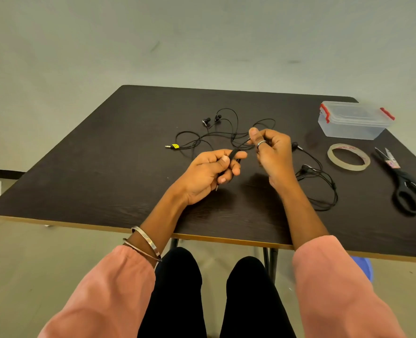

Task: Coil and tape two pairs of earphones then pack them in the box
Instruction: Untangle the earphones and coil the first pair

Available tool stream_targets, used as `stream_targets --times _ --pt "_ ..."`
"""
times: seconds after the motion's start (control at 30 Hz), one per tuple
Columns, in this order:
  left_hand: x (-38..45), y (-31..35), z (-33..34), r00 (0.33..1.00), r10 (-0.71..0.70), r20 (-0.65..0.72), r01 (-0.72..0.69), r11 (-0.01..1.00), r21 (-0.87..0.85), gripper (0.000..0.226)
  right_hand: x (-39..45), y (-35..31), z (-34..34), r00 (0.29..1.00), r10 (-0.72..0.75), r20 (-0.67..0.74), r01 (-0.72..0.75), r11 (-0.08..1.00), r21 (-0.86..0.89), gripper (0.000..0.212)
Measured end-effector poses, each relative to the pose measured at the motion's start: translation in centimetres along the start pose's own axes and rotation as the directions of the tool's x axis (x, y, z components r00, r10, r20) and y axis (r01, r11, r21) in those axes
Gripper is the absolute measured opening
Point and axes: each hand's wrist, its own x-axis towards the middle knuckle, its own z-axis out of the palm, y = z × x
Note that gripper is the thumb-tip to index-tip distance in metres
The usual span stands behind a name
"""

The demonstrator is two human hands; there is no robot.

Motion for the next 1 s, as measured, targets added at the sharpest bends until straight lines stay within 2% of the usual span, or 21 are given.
stream_targets --times 0.17,0.27,0.33,0.43,0.5,0.57,0.63,0.73,0.8,0.87,1.0 --pt "0.5 0.0 -0.7 0.993 0.003 -0.12 -0.035 0.965 -0.261 0.034 -0.3 0.5 0.5 0.99 -0.14 0.027 0.142 0.954 -0.264 0.029" --pt "0.7 0.4 -1.2 0.969 0.053 -0.24 -0.143 0.916 -0.374 0.034 -0.8 0.8 0.6 0.943 -0.216 0.253 0.309 0.849 -0.428 0.026" --pt "0.8 0.6 -1.8 0.93 0.082 -0.359 -0.239 0.876 -0.419 0.034 -1.4 0.8 0.9 0.87 -0.182 0.459 0.421 0.759 -0.497 0.02" --pt "1.2 0.5 -2.4 0.865 0.109 -0.49 -0.299 0.896 -0.328 0.032 -2.3 0.5 1.7 0.745 -0.213 0.633 0.595 0.641 -0.485 0.016" --pt "1.4 0.2 -2.0 0.857 0.152 -0.493 -0.266 0.949 -0.171 0.032 -2.7 0.3 2.0 0.695 -0.276 0.663 0.66 0.61 -0.438 0.018" --pt "1.5 -0.1 -1.5 0.872 0.197 -0.449 -0.221 0.975 0.0 0.038 -2.8 0.0 2.2 0.675 -0.293 0.677 0.685 0.589 -0.428 0.019" --pt "1.5 -0.4 -1.4 0.891 0.202 -0.407 -0.188 0.979 0.074 0.043 -2.9 -0.3 2.2 0.694 -0.313 0.649 0.666 0.622 -0.412 0.018" --pt "1.3 -0.6 -1.4 0.926 0.167 -0.339 -0.14 0.985 0.102 0.044 -2.8 -0.9 1.6 0.778 -0.366 0.51 0.559 0.775 -0.296 0.012" --pt "1.1 -0.7 -1.1 0.954 0.137 -0.265 -0.089 0.978 0.187 0.042 -2.6 -1.2 1.0 0.836 -0.363 0.411 0.476 0.852 -0.216 0.01" --pt "0.8 -0.7 -0.7 0.974 0.115 -0.197 -0.057 0.96 0.275 0.042 -2.3 -1.4 0.5 0.881 -0.323 0.345 0.399 0.9 -0.175 0.014" --pt "0.4 -0.7 -0.3 0.993 0.111 -0.025 -0.085 0.869 0.488 0.039 -1.6 -1.6 0.0 0.966 -0.175 0.189 0.187 0.981 -0.048 0.027"
